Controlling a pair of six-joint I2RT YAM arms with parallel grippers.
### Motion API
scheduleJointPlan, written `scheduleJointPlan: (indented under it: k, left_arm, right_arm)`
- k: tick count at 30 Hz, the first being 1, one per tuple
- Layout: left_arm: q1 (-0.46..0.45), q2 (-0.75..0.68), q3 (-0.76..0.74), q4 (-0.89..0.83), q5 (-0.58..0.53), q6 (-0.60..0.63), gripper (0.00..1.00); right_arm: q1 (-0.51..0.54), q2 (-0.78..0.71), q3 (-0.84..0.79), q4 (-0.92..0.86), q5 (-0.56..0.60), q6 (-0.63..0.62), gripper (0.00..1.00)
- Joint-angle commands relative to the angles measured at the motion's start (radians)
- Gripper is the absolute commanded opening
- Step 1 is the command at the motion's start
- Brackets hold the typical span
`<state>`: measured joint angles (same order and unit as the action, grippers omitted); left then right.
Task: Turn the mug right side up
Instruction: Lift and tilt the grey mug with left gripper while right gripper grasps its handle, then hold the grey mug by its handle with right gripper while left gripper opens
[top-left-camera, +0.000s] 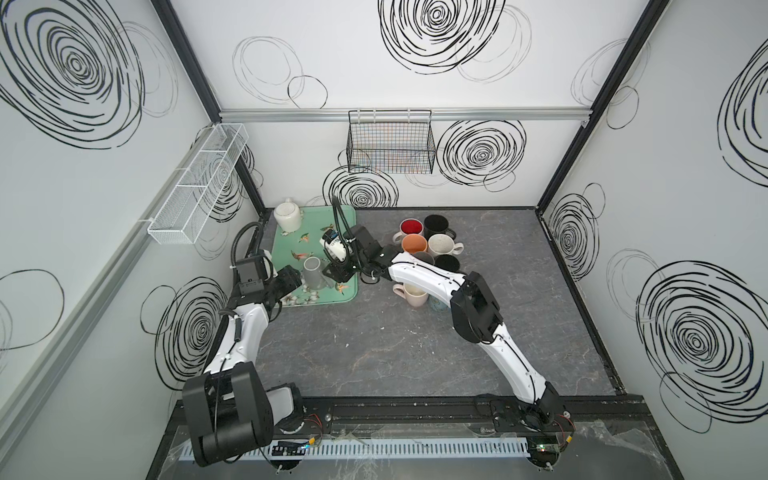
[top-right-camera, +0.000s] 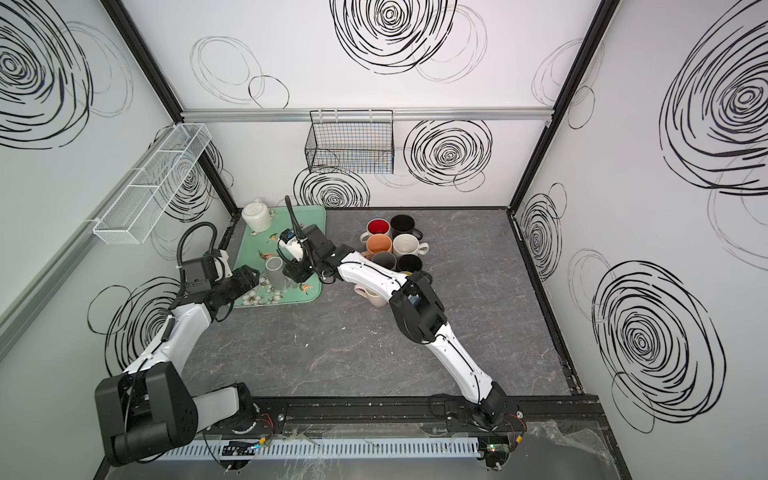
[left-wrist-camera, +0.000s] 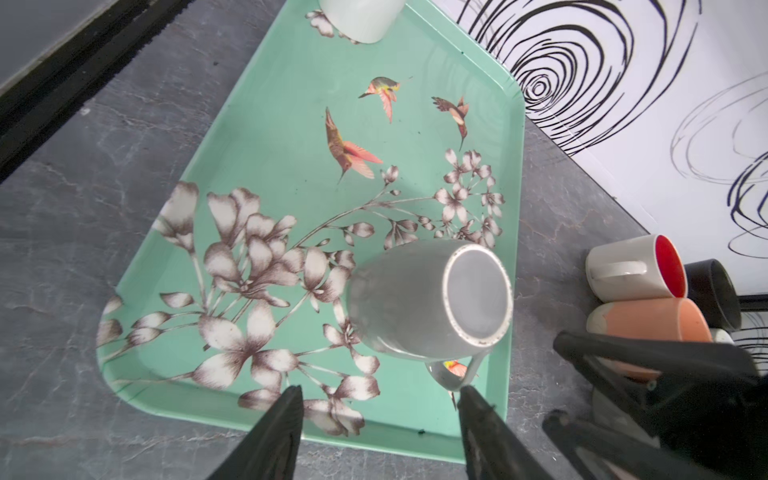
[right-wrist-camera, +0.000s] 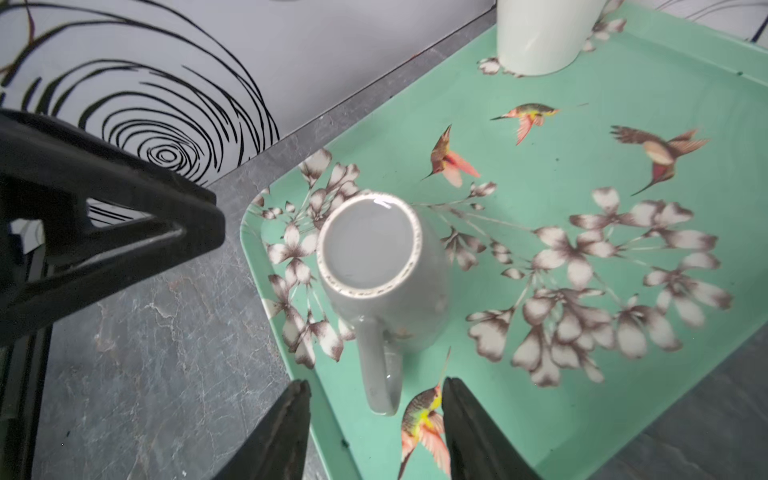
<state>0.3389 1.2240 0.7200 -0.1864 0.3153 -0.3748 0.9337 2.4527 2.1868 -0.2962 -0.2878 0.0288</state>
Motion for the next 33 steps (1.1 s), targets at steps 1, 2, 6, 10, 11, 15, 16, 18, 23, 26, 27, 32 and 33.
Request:
scheduleJointPlan:
  k: [1, 2, 6, 10, 11, 15, 16, 18, 23, 26, 27, 32, 33]
  left_arm:
    - [0.014, -0.027, -0.019, -0.001, 0.022, 0.005, 0.64]
    - [0.017, -0.026, -0.02, -0.002, 0.023, 0.01, 0.64]
    - [0.032, -0.017, -0.022, -0.004, 0.035, 0.019, 0.64]
    - [0.037, -0.013, -0.021, -0.002, 0.04, 0.023, 0.64]
    - [0.038, -0.01, -0.021, 0.0, 0.041, 0.024, 0.64]
    - [0.038, 0.008, -0.022, 0.008, 0.041, 0.023, 0.65]
    - [0.038, 0.011, -0.022, 0.01, 0.041, 0.023, 0.64]
    - [0.038, 0.013, -0.023, 0.012, 0.04, 0.024, 0.65]
    - [0.039, 0.016, -0.022, 0.01, 0.043, 0.034, 0.64]
    - [0.04, 0.016, -0.024, 0.016, 0.056, 0.034, 0.65]
    - [0.04, 0.013, -0.025, 0.02, 0.061, 0.031, 0.65]
    - [0.04, -0.022, -0.047, 0.075, 0.101, -0.002, 0.64]
    - [0.04, -0.031, -0.054, 0.091, 0.112, -0.014, 0.65]
  right_arm:
    - [0.006, 0.045, 0.049, -0.074, 0.048, -0.015, 0.56]
    - [0.005, 0.061, 0.069, -0.08, 0.045, -0.018, 0.56]
    - [0.006, 0.121, 0.148, -0.118, 0.054, -0.038, 0.56]
    - [0.004, 0.168, 0.2, -0.133, 0.06, -0.053, 0.56]
    - [0.004, 0.177, 0.207, -0.129, 0.059, -0.056, 0.55]
    - [0.007, 0.195, 0.206, -0.092, 0.049, -0.072, 0.51]
    - [0.007, 0.198, 0.207, -0.085, 0.049, -0.073, 0.5]
    - [0.007, 0.203, 0.207, -0.072, 0.052, -0.079, 0.47]
    - [0.006, 0.209, 0.206, -0.061, 0.05, -0.11, 0.27]
    - [0.006, 0.194, 0.205, -0.073, 0.054, -0.134, 0.09]
    - [0.005, 0.187, 0.201, -0.076, 0.055, -0.14, 0.05]
    - [0.004, 0.09, 0.093, -0.004, 0.067, -0.167, 0.0]
    - [0.001, 0.067, 0.062, 0.02, 0.061, -0.167, 0.0]
